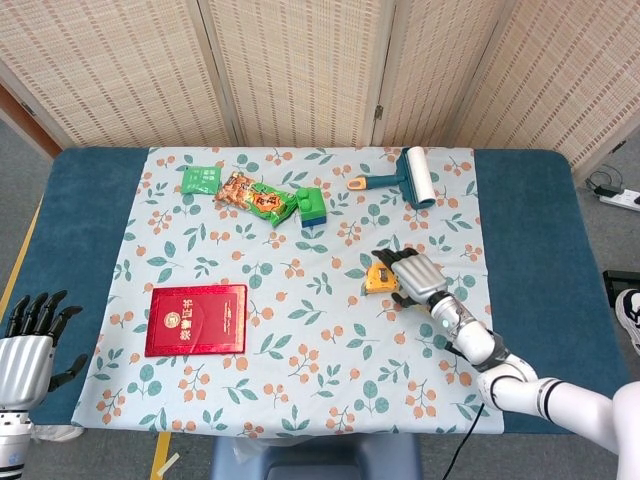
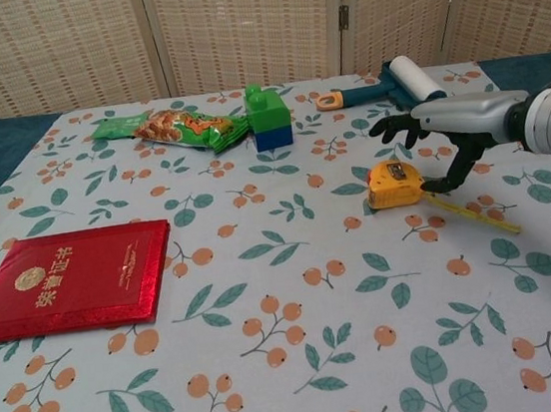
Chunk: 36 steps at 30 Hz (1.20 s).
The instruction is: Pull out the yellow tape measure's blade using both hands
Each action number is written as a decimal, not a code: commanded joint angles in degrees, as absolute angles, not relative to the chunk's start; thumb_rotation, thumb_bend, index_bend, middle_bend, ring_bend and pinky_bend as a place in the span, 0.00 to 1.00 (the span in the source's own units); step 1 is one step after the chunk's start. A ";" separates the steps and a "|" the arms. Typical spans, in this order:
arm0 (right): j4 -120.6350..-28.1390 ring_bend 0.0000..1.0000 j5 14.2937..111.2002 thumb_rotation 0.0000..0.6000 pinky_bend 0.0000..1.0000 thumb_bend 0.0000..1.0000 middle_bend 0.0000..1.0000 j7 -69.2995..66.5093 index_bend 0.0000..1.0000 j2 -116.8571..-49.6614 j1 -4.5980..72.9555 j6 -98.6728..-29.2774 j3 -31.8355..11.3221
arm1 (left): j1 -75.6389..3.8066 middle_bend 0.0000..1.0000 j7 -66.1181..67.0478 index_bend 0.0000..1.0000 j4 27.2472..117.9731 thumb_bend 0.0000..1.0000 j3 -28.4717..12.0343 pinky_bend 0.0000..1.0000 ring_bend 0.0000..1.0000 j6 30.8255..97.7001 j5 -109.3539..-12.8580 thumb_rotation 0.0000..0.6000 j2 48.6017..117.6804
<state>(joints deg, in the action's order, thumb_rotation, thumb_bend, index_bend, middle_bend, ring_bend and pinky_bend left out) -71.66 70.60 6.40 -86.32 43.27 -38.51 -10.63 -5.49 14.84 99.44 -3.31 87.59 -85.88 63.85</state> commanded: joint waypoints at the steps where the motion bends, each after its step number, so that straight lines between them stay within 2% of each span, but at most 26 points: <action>1: -70.69 0.20 69.95 1.00 0.15 0.41 0.16 6.57 0.09 -86.98 43.85 -37.79 -10.25 | -5.58 0.15 14.87 0.29 99.32 0.29 -3.24 0.00 0.10 87.29 -85.79 1.00 63.91; 29: -61.57 0.25 68.16 1.00 0.17 0.41 0.25 6.08 0.20 -93.20 47.68 -36.03 -9.02 | -5.19 0.15 13.16 0.29 97.88 0.29 -3.50 0.00 0.10 87.70 -85.47 1.00 63.95; 33: -60.90 0.29 67.90 1.00 0.19 0.41 0.30 6.15 0.27 -93.68 47.99 -35.93 -8.99 | -5.10 0.15 12.90 0.29 97.66 0.29 -3.52 0.00 0.10 87.80 -85.45 1.00 63.92; 36: -60.35 0.35 67.93 1.00 0.23 0.41 0.38 6.00 0.39 -94.38 47.65 -37.80 -9.39 | -5.33 0.15 12.88 0.29 97.46 0.29 -3.73 0.00 0.10 87.78 -85.62 1.00 63.98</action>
